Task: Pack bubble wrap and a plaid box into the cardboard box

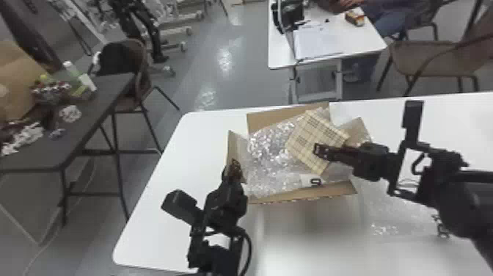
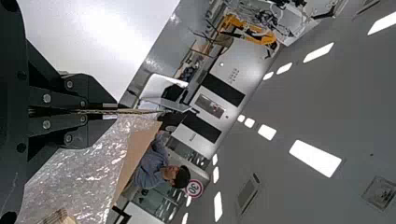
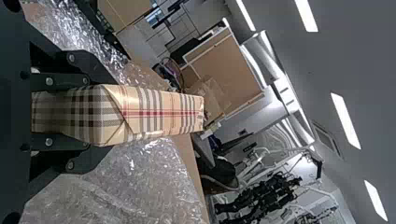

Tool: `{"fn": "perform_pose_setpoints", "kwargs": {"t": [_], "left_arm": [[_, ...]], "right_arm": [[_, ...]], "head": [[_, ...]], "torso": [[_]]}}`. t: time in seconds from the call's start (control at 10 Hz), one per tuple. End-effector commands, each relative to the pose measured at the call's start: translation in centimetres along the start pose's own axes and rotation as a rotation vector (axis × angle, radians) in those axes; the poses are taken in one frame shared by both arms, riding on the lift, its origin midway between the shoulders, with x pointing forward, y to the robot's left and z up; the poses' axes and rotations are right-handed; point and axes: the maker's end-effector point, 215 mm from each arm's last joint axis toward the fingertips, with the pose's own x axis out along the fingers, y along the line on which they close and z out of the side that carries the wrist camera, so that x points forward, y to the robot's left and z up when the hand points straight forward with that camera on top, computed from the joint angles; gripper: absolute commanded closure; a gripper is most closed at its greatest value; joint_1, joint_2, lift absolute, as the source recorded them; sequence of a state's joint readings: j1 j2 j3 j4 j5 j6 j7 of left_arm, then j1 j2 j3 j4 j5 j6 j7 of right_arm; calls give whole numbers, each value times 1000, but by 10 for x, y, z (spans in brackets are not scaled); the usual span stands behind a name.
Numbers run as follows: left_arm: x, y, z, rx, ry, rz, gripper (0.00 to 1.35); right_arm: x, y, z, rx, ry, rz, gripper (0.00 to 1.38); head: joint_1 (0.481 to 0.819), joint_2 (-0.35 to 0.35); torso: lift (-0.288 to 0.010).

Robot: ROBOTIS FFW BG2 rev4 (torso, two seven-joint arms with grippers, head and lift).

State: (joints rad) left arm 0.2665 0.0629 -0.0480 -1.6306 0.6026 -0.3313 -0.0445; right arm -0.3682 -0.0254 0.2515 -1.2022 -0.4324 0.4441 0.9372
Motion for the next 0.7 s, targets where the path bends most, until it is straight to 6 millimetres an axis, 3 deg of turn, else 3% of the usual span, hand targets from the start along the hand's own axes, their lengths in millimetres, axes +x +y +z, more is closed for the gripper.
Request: {"fn": "perform_pose_setpoints", "kwargs": {"t": [0.0, 0.1, 0.2, 0.4, 0.6], "left_arm": [[0, -2, 0, -1, 0, -2, 1208], [0, -1, -1, -4, 0, -1, 1208], [0, 0, -1, -3, 0, 1, 1208], [0, 1, 1, -4, -6, 2, 1208], [0, 2, 3, -7, -10, 4, 1208]], "right_arm": [[7, 5, -3, 12, -9, 19, 601], [9, 10, 1, 5, -15, 30, 282], [10, 18, 14, -20, -38, 46, 85], [-1, 28, 46, -66, -99, 56, 125], [-33, 32, 97, -133, -213, 14, 127]], "head": [[695, 327], [695, 333], [695, 338], [695, 341], [695, 323]], "torso": [[-110], [-110], [-110], [-110], [-110]]}}
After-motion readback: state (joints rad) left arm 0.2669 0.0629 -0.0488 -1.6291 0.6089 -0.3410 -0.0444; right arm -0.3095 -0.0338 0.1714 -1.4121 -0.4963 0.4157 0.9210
